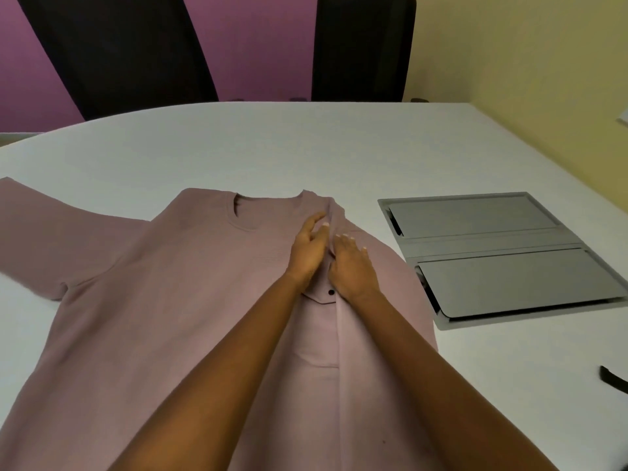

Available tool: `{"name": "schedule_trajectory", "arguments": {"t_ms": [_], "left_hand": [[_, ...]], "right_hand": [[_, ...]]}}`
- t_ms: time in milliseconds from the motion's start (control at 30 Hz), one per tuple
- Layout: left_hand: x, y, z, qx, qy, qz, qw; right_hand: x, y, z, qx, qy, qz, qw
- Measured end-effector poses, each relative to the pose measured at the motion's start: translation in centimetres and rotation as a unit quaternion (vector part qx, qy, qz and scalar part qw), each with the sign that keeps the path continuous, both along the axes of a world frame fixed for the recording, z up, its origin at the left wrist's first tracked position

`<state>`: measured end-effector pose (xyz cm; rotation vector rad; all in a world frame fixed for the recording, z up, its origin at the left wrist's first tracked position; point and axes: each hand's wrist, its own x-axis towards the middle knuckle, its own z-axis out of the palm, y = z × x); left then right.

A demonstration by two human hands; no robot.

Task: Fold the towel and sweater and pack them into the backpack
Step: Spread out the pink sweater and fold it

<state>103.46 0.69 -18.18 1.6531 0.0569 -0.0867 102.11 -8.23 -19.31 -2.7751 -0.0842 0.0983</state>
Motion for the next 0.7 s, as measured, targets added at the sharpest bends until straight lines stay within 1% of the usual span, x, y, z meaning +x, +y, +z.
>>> {"name": "schedule_trajectory", "arguments": {"t_ms": [67, 133, 167, 233, 267, 333, 400, 433, 467, 500, 567, 600, 700], "left_hand": [[1.1, -0.9, 0.6, -0.019, 0.003, -0.039, 0.999], [2.2, -1.6, 0.3, -0.008, 0.025, -0.068, 0.997], [2.6, -1.9, 0.1, 0.010, 0.036, -0.069, 0.997], [3.4, -2.1, -0.5, 0.045, 0.058, -0.041, 0.996], [3.7, -2.1, -0.7, 0.033, 0.066, -0.028, 0.997], [4.0, -1.9, -0.5, -0.040, 0.066, -0.023, 0.997], [4.2, -1.6, -0.5, -0.100, 0.051, -0.044, 0.993], [4.3, -1.5, -0.8, -0.101, 0.053, -0.061, 0.992], [4.2, -1.4, -1.2, -0.071, 0.061, -0.073, 0.993], [4.0, -1.4, -1.7, -0.008, 0.061, -0.079, 0.995], [3.5, -1.3, -2.6, 0.150, 0.016, -0.078, 0.986], [3.2, -1.2, -2.9, 0.199, -0.015, -0.077, 0.977], [2.0, -0.9, -3.4, 0.285, -0.059, -0.113, 0.950]], "right_hand": [[-0.3, 0.1, -0.4, 0.005, -0.024, 0.010, 1.000], [-0.6, 0.1, -0.5, -0.007, -0.037, 0.026, 0.999], [-0.8, 0.1, -0.6, -0.019, -0.039, 0.037, 0.998], [-1.1, 0.1, -1.0, -0.035, -0.049, 0.058, 0.997], [-1.1, 0.0, -1.2, -0.032, -0.057, 0.063, 0.996], [-1.3, -0.2, -1.2, -0.013, -0.071, 0.065, 0.995], [-1.4, -0.3, -1.1, -0.004, -0.099, 0.066, 0.993], [-1.6, -0.4, -1.1, 0.000, -0.102, 0.063, 0.993], [-1.8, -0.3, -1.2, 0.006, -0.094, 0.063, 0.994], [-2.0, -0.3, -1.5, 0.006, -0.079, 0.066, 0.995], [-2.5, -0.3, -2.4, -0.018, -0.060, 0.086, 0.994], [-2.6, -0.4, -2.7, -0.026, -0.066, 0.095, 0.993], [-3.0, -0.4, -2.9, -0.010, -0.077, 0.073, 0.994]]}}
